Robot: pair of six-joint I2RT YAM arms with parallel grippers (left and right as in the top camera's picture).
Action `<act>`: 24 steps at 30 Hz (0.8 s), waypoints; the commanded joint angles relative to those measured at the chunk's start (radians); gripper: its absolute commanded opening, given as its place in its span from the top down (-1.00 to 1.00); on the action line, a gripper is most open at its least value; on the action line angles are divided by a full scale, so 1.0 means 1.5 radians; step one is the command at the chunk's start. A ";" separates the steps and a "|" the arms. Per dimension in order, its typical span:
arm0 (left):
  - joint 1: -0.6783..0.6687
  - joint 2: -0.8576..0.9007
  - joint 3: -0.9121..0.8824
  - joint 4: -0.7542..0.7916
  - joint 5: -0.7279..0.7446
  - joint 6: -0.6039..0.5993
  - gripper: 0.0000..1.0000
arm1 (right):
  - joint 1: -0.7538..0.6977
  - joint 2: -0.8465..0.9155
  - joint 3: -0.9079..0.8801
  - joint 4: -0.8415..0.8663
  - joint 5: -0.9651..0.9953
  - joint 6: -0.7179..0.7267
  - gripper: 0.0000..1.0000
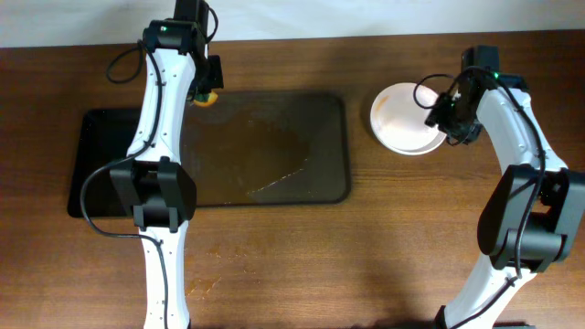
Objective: Clean dirty plates on tray and stack at the side
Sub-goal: 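Place the plate on top of the stack and release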
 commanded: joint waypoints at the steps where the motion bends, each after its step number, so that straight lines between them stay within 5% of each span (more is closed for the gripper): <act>1: 0.032 -0.025 0.000 -0.042 -0.012 0.025 0.99 | 0.015 -0.014 0.043 -0.004 -0.119 -0.058 -0.21; 9: 0.208 -0.041 -0.057 -0.172 -0.025 -0.005 1.00 | 0.229 -0.016 0.125 0.001 -0.114 -0.064 -0.47; 16: 0.282 -0.041 -0.322 -0.005 -0.031 -0.087 0.99 | 0.289 -0.016 0.125 0.017 -0.065 -0.064 -0.67; 18: 0.291 -0.043 -0.322 0.008 -0.029 -0.096 0.27 | 0.288 -0.016 0.125 0.014 -0.065 -0.064 -0.67; 19: 0.291 -0.045 -0.310 0.004 -0.029 -0.095 -1.00 | 0.288 -0.016 0.125 0.014 -0.065 -0.064 -0.67; 24: 0.270 -0.083 -0.208 -0.062 -0.027 -0.065 -1.00 | 0.288 -0.016 0.125 0.005 -0.066 -0.064 -0.71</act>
